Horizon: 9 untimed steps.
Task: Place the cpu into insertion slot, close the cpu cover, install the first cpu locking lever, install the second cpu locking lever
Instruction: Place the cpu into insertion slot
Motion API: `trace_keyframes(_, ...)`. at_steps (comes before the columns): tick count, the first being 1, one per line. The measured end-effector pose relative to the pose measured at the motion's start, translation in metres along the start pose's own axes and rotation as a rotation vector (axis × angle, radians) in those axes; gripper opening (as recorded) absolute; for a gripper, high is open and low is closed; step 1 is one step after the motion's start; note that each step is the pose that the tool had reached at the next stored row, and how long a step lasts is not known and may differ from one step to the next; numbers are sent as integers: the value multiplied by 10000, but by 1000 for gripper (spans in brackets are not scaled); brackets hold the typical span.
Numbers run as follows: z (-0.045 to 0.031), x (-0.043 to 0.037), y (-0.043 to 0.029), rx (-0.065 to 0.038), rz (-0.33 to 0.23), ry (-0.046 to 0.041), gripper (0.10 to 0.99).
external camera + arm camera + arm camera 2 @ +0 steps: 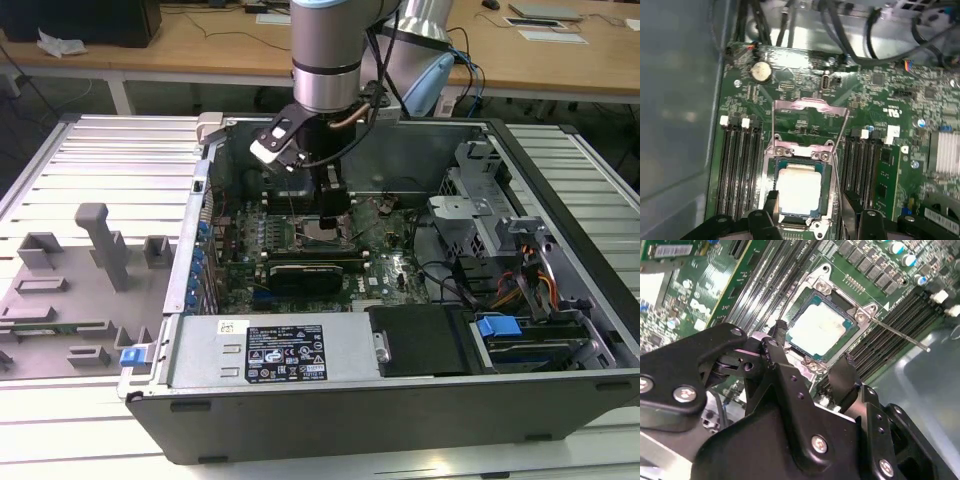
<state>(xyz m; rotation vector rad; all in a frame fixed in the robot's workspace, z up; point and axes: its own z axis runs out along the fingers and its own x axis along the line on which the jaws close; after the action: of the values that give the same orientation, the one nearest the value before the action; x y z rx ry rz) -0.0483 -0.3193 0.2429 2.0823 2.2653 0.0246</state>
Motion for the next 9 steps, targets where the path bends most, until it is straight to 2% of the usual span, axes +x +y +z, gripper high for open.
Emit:
trace_keyframes(5,0,0,0,31,845,-47,612)
trace_keyframes(9,0,0,0,31,862,-48,612)
